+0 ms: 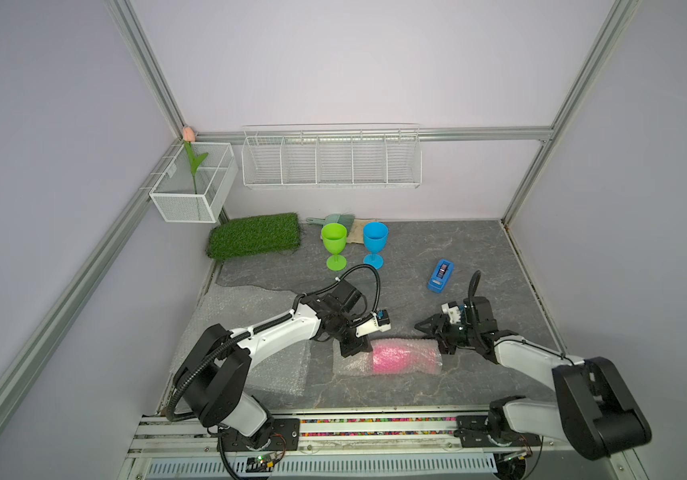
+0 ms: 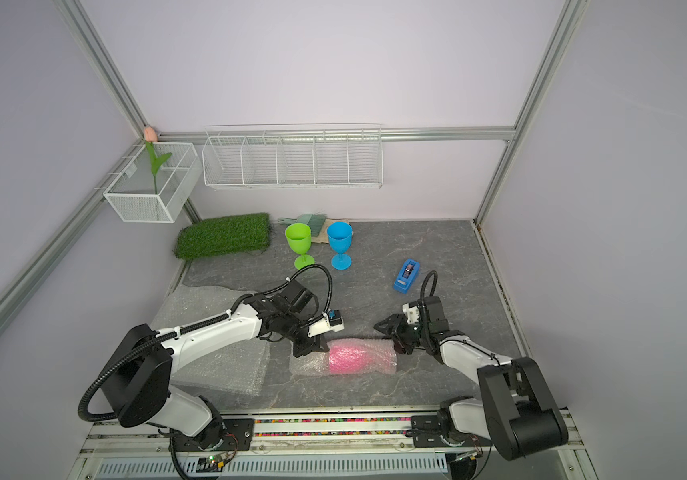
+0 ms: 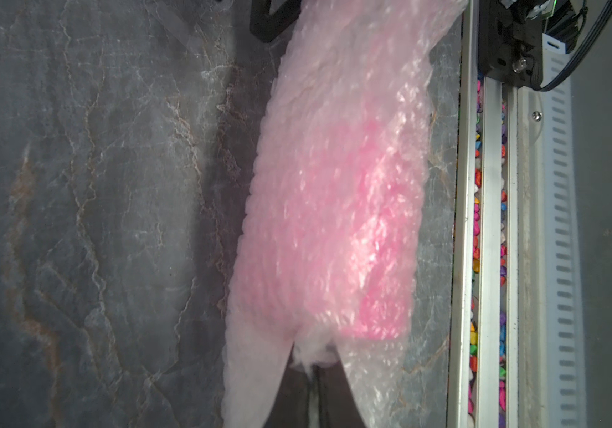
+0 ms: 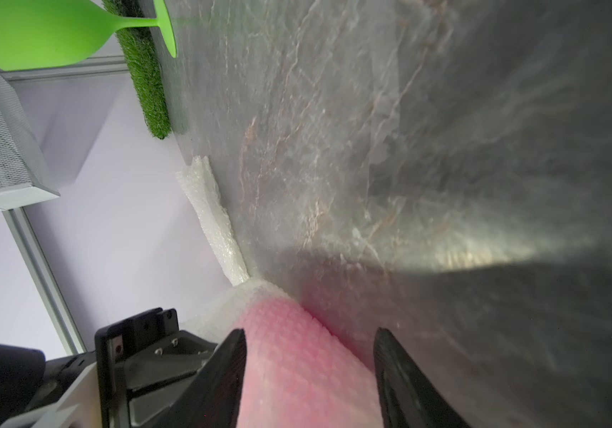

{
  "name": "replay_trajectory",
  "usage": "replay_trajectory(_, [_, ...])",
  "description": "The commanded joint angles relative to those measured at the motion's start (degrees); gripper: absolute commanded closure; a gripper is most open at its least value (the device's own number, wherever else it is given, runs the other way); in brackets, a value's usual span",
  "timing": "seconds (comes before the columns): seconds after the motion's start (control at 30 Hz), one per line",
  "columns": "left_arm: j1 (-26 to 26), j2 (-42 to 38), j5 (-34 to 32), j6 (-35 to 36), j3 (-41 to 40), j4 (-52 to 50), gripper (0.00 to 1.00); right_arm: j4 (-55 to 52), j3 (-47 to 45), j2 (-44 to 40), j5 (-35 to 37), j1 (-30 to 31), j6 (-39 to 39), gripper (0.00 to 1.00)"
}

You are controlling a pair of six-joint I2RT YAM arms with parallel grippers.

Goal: Wrap wine glasses in bubble wrap
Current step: Pull the tape from the tape cutter, then tear off the tape using the Tape Cutter.

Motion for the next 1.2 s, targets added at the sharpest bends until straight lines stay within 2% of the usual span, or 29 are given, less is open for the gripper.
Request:
replay_trajectory(0.0, [-0.4, 1.2, 0.2, 1.9, 1.0, -2.1, 0.93, -17.4, 4.4, -5.6, 3.9, -0.6, -6.0, 0.40])
replay_trajectory(0.13, [-0.4, 1.4, 0.4, 2.0, 1.1, -2.1, 0.93, -21.8, 9.2, -5.8, 3.9, -6.0, -11.8, 0.41])
replay_trajectory(0.23, [-0.4, 1.7, 0.6, 2.0, 1.2, -2.1, 0.93, -19.1, 12.2, -2.4, 1.8, -9.8, -14.9, 0.44])
replay_trajectory(0.43, [-0.4, 1.6, 0.6, 2.1, 1.1, -2.3, 0.94, -10.5, 18.1, 7.8, 2.2, -13.2, -18.2, 0.48])
replay_trajectory(0.67, [-0.4, 1.6, 0.5, 1.9, 1.2, -2.8, 0.94, 3.4, 20.9, 19.6, 4.4, -14.0, -17.0, 0.47])
replay_trajectory(0.87, [-0.5, 1.4, 0.6, 1.7, 1.0, -2.5, 0.94, 15.6, 22.0, 28.5, 2.6, -14.2, -12.6, 0.54])
replay_trajectory(1.17, [-0.6, 1.6, 0.7, 1.8, 1.2, -3.1, 0.94, 20.3, 23.7, 33.8, 2.6, -14.2, -10.0, 0.68])
